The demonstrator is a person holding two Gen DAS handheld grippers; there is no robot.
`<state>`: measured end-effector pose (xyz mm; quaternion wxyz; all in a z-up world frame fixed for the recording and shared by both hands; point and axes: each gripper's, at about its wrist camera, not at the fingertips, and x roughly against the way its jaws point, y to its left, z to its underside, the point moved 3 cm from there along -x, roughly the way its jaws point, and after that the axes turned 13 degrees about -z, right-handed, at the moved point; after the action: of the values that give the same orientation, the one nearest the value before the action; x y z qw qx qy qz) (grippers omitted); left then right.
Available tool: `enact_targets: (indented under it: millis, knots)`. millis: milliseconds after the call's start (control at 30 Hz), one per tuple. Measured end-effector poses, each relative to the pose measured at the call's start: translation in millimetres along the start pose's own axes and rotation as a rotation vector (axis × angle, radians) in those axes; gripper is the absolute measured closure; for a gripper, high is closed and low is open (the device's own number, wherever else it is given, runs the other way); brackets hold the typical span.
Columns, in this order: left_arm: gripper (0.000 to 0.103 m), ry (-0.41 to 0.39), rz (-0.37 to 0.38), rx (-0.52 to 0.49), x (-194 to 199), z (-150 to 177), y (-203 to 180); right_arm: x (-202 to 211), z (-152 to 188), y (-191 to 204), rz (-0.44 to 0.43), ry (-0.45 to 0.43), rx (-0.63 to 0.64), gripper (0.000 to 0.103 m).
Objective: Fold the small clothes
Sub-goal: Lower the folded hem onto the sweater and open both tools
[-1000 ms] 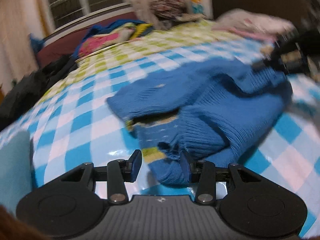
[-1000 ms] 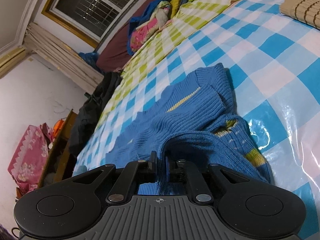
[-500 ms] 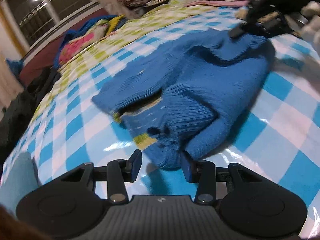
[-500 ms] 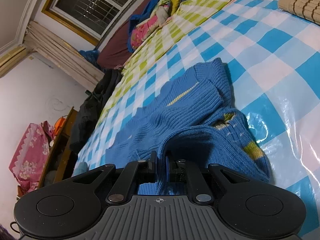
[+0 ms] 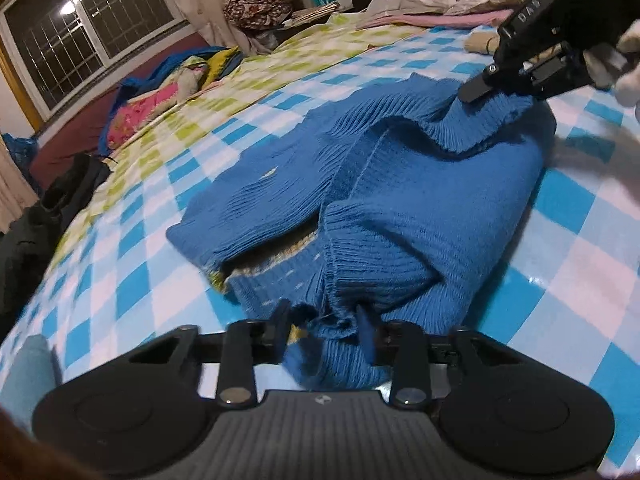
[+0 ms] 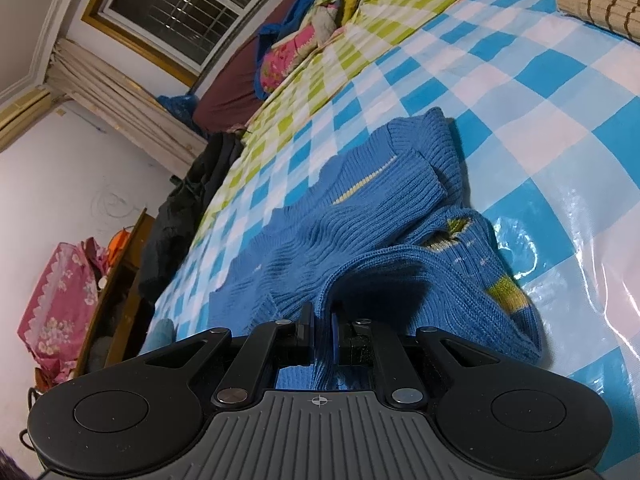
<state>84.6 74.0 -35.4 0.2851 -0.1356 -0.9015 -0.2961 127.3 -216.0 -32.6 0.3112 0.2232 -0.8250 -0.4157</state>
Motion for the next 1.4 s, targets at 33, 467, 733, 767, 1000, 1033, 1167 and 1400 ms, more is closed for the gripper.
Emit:
enact_targets:
  millis: [33, 467, 733, 767, 1000, 1033, 1167, 1400]
  knots:
    - [0.081, -0.004, 0.007, 0.014, -1.3, -1.7, 1.7, 0.0, -0.1, 0.0, 0.0, -0.001, 0.002, 0.093]
    - [0.089, -0.142, -0.015, 0.458, 14.3, -44.1, 73.2, 15.5, -26.7, 28.0, -0.084, -0.096, 0.094, 0.096]
    - [0.091, -0.246, -0.099, 0.588, -10.1, -82.1, 126.2, 10.9, -73.4, 42.4, -0.135, -0.22, 0.11, 0.096]
    - [0.091, -0.241, -0.101, 0.592, -17.0, -84.4, 127.9, 8.3, -77.3, 40.7, -0.135, -0.231, 0.103, 0.096]
    - [0.091, -0.117, -0.143, 0.605, -75.6, -72.8, 118.6, -33.6, -95.0, -0.3, 0.002, -0.245, 0.066, 0.096]
    - [0.091, -0.088, -0.154, 0.609, -81.4, -67.2, 117.5, -37.7, -95.7, -6.1, 0.026, -0.239, 0.06, 0.092]
    - [0.077, -0.007, -0.148, 0.654, -83.4, -47.5, 116.4, -36.6, -93.0, -19.9, 0.04, -0.219, 0.012, 0.086]
    - [0.056, -0.003, -0.153, 0.694, -64.4, -29.9, 109.1, -17.3, -91.3, -9.0, 0.085, -0.265, 0.161, 0.062]
